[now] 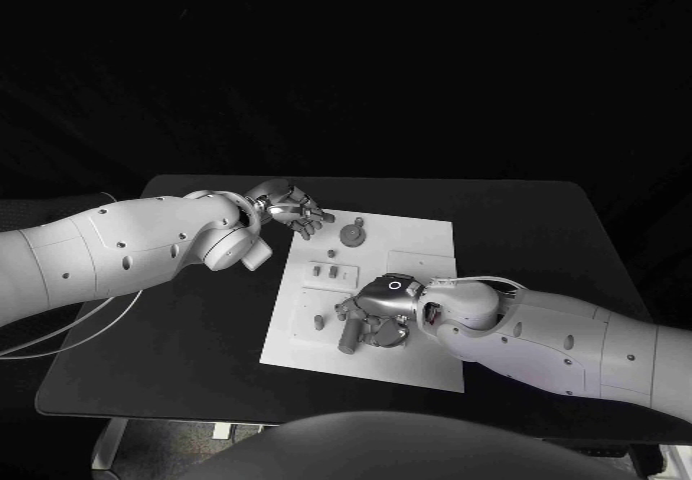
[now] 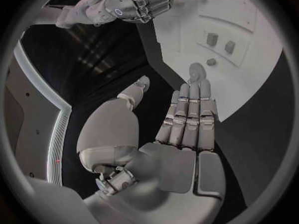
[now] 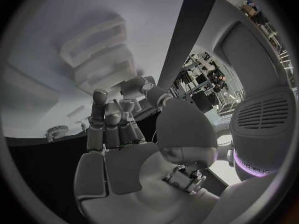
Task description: Assemble the parts on the task board
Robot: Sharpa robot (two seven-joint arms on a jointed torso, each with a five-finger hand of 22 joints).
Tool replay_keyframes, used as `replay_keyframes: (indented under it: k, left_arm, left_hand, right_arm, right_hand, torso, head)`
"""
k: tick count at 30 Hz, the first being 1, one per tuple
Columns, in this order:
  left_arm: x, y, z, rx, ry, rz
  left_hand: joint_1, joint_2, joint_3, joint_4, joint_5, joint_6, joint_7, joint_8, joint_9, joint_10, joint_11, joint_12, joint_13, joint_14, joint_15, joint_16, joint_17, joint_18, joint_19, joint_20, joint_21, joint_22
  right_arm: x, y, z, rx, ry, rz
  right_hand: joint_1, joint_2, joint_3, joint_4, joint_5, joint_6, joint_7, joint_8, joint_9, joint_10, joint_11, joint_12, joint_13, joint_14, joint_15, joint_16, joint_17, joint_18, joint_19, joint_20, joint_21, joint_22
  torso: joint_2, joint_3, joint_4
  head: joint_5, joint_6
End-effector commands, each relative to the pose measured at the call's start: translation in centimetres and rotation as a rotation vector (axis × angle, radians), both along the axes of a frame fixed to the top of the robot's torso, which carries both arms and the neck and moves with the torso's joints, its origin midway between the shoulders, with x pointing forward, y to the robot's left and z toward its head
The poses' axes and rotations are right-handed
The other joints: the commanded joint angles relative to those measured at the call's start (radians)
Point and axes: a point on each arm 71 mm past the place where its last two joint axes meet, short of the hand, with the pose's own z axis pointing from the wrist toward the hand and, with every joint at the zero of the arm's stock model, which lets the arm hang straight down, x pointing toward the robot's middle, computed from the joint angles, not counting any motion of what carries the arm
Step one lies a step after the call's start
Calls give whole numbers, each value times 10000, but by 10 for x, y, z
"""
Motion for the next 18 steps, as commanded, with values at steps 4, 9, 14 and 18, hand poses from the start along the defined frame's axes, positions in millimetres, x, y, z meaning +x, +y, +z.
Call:
replay_keyframes:
  k: [4,9,14,18]
  left_arm:
    - [0,-2,1,-23,-8,-134]
    - [0,-2,1,-20,-14,-127]
    - [0,-1,1,-8,-15,-113]
    - [0,-1,1,2,-12,-110]
  left_hand:
    - [38,63,-38,-43,-45,-80,-10,60,-16,-62,4,-57,11,-26,-6,-62,16,152,-63,24,-65,17]
    - [34,61,-42,-43,-46,-81,-10,61,-17,-63,5,-58,12,-26,-5,-64,17,151,-63,25,-67,18]
    - [31,60,-46,-44,-46,-81,-9,61,-17,-64,5,-59,13,-26,-5,-66,19,151,-63,24,-68,19]
    - [30,58,-48,-45,-46,-83,-9,61,-18,-65,5,-59,14,-26,-5,-67,21,151,-63,24,-69,19]
  right_arm:
    - [0,1,-1,-63,41,-44]
    - [-1,2,-2,-217,132,-10]
    - [-1,1,-3,-355,194,-40]
    - [-1,0,-4,-493,218,-63]
  right_hand:
    - [-323,58,-1,293,20,2982,302,49,-41,-106,151,69,-70,84,-52,63,-57,139,96,-32,72,130]
    - [-458,274,43,485,21,3032,275,57,-63,-97,125,81,-114,88,-73,78,-88,139,88,-47,72,125]
    - [-576,405,50,638,21,3089,253,73,-80,-65,104,111,-150,110,-93,110,-113,139,98,-64,94,131]
    - [-649,416,35,714,20,3139,234,93,-84,-40,86,131,-173,128,-108,130,-131,139,109,-77,112,135]
  torso:
    - [1,-4,0]
    - [3,-5,1]
    - [1,-1,0]
    - [0,-2,2]
  head:
    - [3,1]
    - [13,1]
    - [20,1]
    - [24,1]
